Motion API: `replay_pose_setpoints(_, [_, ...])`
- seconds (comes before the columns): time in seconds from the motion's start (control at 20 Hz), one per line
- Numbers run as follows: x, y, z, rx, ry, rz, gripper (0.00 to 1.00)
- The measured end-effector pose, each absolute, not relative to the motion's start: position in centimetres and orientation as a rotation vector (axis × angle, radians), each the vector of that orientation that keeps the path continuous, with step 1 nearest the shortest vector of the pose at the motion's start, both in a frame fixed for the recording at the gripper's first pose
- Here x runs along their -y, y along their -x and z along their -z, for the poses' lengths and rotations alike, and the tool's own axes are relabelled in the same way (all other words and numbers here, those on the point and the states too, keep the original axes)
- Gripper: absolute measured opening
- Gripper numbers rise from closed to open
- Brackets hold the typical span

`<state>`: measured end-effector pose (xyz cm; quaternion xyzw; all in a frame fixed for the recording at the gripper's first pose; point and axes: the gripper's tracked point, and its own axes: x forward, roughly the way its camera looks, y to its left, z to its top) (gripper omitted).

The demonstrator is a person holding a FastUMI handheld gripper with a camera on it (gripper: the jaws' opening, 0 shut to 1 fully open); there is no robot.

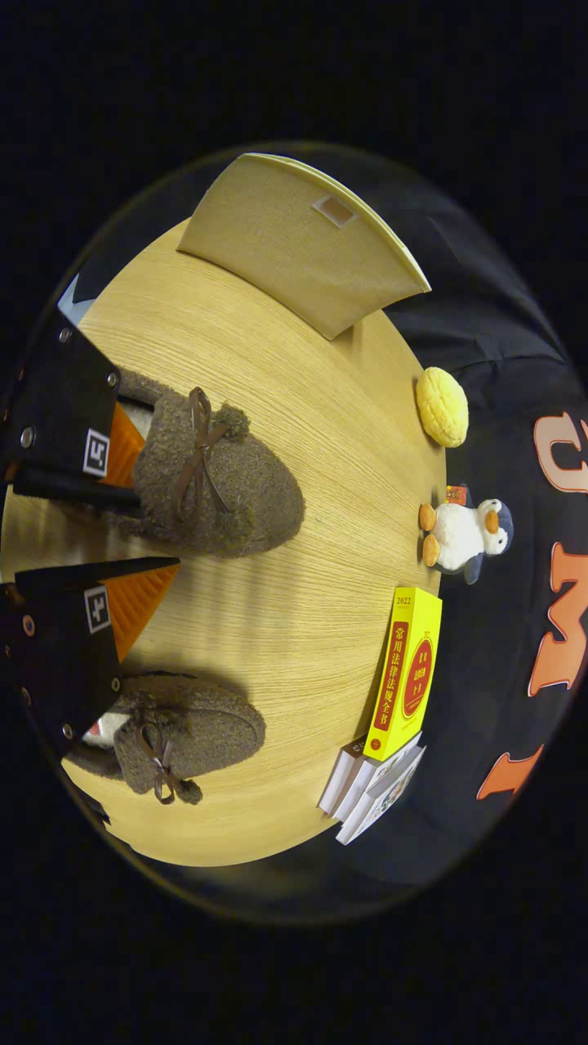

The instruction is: Open the storage box then place both shoes into the box .Put the left shoe in first, then the right shoe, with the right side of both shoes facing outward in a uniform manner.

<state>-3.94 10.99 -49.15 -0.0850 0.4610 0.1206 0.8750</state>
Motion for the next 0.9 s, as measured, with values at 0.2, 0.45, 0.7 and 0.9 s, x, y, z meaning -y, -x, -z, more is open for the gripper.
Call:
replay_pose_setpoints(0.2, [-11.2,4.0,49.0,-1.004,0.125,-0.2,0.08])
replay_pose_setpoints(0.45, [-13.8,4.8,44.8,-1.034,0.015,-0.178,0.04])
replay_pose_setpoints(0.7, [-20.5,4.7,37.2,-0.992,-0.034,-0.228,0.04])
replay_pose_setpoints(0.9, [-27.4,4.6,31.8,-0.976,-0.083,-0.289,0.03])
